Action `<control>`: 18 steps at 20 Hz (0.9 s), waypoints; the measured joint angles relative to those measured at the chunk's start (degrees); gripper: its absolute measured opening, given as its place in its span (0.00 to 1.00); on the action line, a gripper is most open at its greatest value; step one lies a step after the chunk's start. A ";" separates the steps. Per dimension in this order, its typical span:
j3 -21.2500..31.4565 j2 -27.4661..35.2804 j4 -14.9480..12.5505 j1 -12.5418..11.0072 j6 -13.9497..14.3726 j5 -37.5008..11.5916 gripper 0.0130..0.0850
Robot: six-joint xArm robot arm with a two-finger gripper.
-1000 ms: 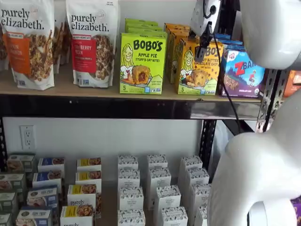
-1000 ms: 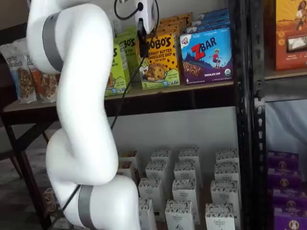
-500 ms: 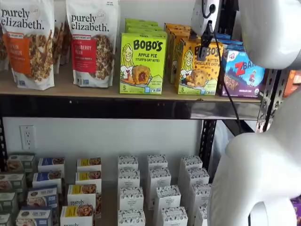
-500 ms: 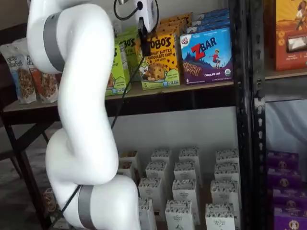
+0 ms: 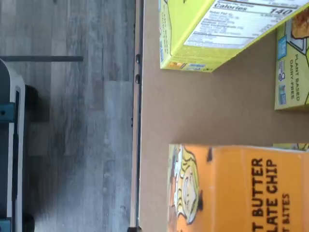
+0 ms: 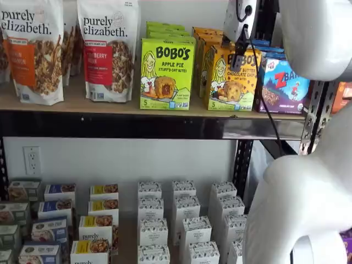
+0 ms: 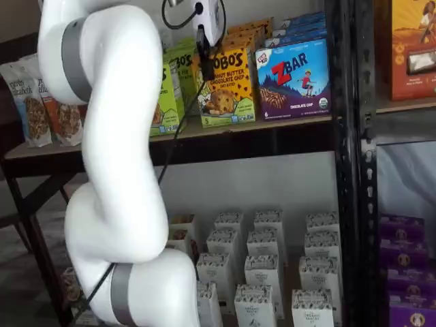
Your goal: Pick up the orange box on the top shelf, the fifth box from the left
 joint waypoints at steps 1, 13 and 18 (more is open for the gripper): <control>0.09 -0.05 0.03 -0.03 -0.03 -0.12 0.89; -1.22 0.72 -0.06 -0.39 -0.35 1.63 0.72; -1.04 0.59 0.01 -0.34 -0.31 1.37 0.72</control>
